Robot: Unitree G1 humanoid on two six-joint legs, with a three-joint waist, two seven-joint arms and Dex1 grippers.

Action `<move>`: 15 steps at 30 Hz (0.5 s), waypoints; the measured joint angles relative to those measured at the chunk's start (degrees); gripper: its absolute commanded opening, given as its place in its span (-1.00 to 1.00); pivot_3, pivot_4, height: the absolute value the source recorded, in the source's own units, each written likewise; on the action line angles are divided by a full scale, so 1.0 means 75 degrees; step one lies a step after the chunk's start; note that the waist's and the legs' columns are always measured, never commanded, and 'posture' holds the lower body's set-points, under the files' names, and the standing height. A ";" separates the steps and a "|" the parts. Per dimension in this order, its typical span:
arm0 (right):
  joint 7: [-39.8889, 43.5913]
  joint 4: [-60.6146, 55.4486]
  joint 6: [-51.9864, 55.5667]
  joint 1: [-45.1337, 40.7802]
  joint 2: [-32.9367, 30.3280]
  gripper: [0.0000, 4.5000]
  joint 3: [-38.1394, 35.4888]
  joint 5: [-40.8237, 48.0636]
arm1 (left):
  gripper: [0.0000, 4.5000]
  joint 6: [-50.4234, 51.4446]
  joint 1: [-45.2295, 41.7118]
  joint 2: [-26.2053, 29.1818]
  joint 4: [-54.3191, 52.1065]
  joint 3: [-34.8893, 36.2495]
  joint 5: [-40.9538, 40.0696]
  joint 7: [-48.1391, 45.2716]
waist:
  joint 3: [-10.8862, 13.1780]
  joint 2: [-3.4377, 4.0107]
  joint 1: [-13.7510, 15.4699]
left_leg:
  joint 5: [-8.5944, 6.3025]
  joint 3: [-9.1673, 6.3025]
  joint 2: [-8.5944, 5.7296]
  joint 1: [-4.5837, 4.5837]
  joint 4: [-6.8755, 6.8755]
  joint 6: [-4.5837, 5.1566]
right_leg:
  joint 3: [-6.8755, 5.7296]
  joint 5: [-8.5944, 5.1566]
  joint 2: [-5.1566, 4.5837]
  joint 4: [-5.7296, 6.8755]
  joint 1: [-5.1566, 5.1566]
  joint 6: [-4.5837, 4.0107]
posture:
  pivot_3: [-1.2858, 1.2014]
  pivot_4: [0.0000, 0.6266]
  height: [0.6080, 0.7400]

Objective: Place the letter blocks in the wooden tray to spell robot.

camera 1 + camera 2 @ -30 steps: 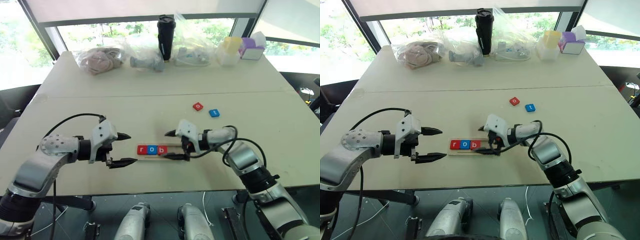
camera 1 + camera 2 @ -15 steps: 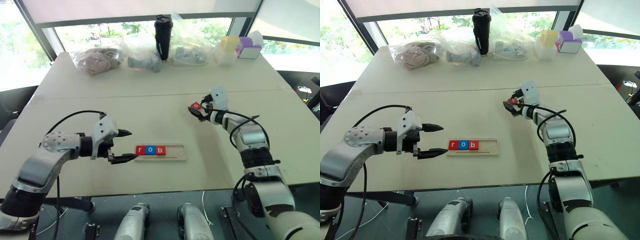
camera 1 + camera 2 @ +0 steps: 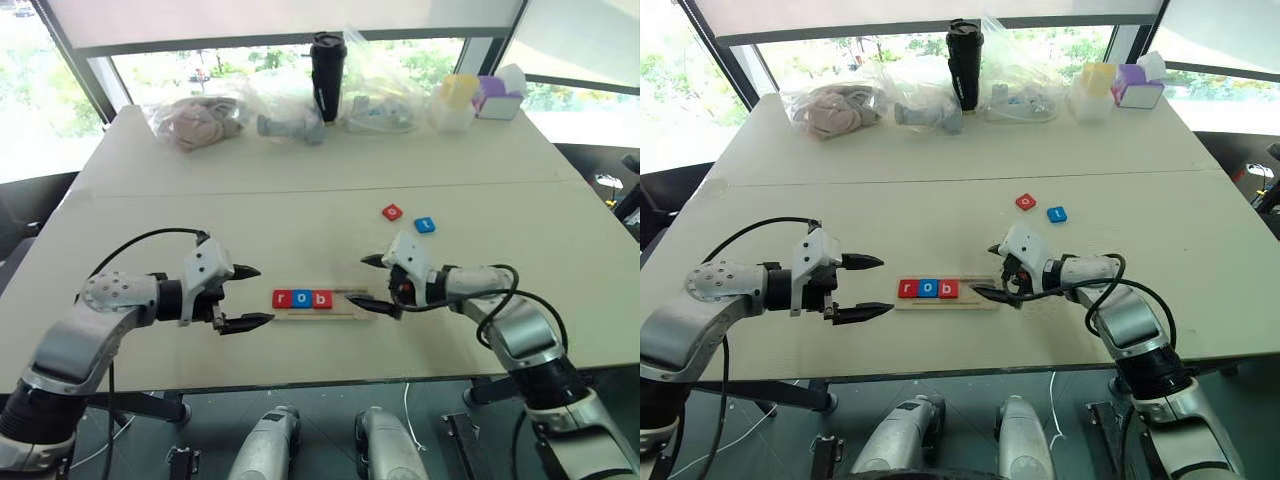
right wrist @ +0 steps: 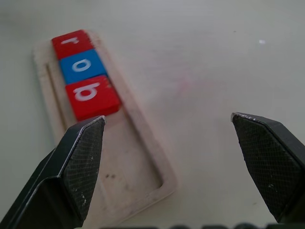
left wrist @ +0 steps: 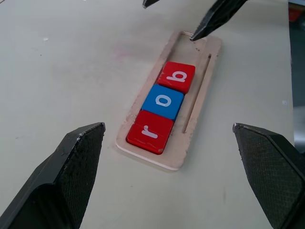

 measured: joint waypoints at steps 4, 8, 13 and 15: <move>0.0049 -0.0008 -0.0189 0.0003 -0.0022 0.94 0.0240 -0.0202 | 1.00 0.0000 -0.0023 0.0000 0.0001 -0.0002 0.0007 0.0000 | 0.0000 -0.0001 0.0017 | 0.0006 0.0000 0.0025 0.0005 -0.0003 0.0007 | -0.0001 0.0015 0.0023 -0.0001 0.0000 -0.0031 | 0.03 -0.52 1.00; -0.0108 0.0189 -0.0405 -0.0055 0.0160 0.94 0.0494 -0.0502 | 1.00 0.0000 -0.0049 -0.0001 0.0001 -0.0007 0.0040 0.0003 | 0.0000 0.0000 0.0018 | 0.0009 0.0004 0.0025 0.0005 -0.0009 0.0008 | -0.0001 0.0015 0.0025 -0.0004 -0.0002 -0.0027 | 0.03 -0.52 1.00; -0.0241 0.0599 -0.0659 -0.0293 0.0381 0.94 0.0671 -0.0808 | 1.00 0.0014 -0.0107 -0.0001 0.0001 -0.0007 0.0041 0.0017 | 0.0000 -0.0001 0.0021 | 0.0008 0.0005 0.0025 0.0005 -0.0008 0.0008 | -0.0001 0.0015 0.0027 -0.0005 -0.0001 -0.0027 | 0.03 -0.52 1.00; -0.0238 0.0647 -0.0759 -0.0304 0.0393 0.94 0.0699 -0.0895 | 1.00 0.0034 -0.0105 -0.0001 0.0001 -0.0007 0.0041 0.0046 | 0.0000 -0.0001 0.0032 | 0.0009 0.0005 0.0025 0.0005 -0.0008 0.0008 | -0.0001 0.0015 0.0027 -0.0005 -0.0001 -0.0027 | 0.03 -0.52 1.00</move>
